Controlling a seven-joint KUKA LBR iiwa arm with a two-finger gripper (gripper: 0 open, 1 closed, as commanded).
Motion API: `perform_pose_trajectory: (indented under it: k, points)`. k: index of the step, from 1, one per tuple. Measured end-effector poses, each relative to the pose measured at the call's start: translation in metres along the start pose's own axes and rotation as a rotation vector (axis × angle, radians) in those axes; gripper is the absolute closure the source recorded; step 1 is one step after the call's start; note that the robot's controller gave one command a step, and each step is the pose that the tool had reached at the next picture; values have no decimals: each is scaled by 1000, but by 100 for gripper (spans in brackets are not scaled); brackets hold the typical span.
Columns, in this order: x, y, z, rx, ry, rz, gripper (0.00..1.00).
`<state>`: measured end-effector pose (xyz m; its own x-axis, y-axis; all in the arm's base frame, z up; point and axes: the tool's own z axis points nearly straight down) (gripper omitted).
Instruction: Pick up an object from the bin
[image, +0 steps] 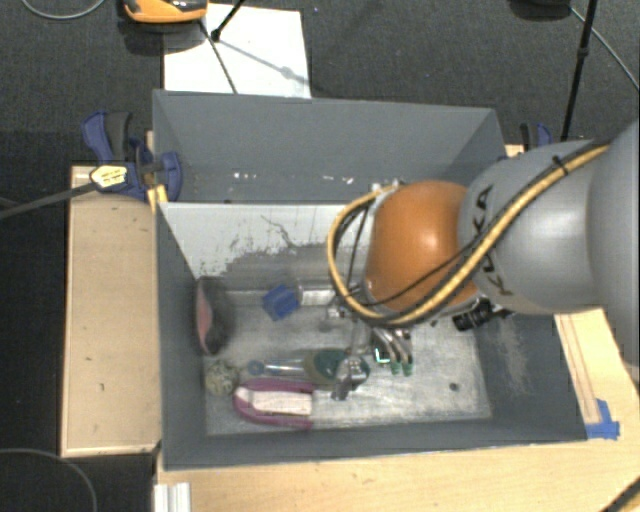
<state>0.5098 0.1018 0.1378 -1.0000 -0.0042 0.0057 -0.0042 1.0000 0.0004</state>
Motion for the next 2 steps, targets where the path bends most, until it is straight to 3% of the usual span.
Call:
perform_pose_trajectory:
  k: [1, 2]
  points:
    - [-2, 0, -4, -1, -8, 7, 100]
    - [-2, -1, -4, -1, -8, 7, 0]
